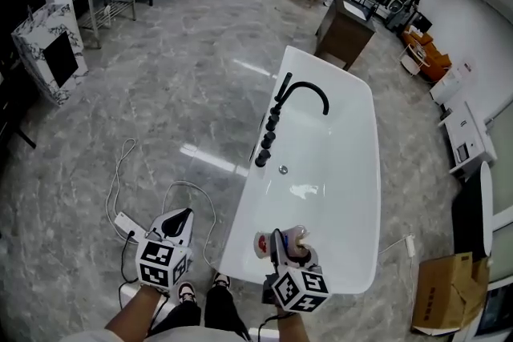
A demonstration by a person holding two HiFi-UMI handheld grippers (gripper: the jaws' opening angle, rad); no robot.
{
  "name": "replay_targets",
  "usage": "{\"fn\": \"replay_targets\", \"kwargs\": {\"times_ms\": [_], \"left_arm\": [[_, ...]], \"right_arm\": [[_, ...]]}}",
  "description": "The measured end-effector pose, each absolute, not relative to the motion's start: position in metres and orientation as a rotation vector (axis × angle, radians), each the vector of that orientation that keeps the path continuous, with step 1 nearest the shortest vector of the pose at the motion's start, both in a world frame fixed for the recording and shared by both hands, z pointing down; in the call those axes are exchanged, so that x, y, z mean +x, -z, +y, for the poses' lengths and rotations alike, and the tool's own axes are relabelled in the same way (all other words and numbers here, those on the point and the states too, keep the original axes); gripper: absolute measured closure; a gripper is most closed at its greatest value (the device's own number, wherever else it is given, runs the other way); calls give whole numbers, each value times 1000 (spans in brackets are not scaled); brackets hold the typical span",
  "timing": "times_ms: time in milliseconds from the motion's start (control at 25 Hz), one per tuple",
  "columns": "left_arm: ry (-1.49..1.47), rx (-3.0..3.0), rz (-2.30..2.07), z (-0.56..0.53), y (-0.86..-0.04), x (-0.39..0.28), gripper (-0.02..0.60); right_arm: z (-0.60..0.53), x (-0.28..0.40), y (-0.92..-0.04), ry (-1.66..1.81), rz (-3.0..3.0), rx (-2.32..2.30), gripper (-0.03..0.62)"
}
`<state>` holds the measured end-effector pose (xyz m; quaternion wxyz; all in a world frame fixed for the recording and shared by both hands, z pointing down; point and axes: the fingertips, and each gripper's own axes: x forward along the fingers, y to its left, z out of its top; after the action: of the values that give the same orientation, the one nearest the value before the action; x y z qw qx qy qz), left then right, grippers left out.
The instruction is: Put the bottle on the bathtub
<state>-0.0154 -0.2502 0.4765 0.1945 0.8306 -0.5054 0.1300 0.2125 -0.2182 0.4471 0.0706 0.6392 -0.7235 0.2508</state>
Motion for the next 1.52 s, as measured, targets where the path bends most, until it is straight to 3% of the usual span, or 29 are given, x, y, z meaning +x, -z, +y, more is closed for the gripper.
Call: {"fn": "replay_targets", "kwargs": {"times_ms": [560,1520], "left_arm": [[-425,2246,-1391,-263,-561,6,566],[-460,2203,-1383,-307,-617,16,566]], "right_arm": [[-233,207,-537,-834,-2152,1824,356],[-314,202,-592,-731,-2180,1787,358]]}}
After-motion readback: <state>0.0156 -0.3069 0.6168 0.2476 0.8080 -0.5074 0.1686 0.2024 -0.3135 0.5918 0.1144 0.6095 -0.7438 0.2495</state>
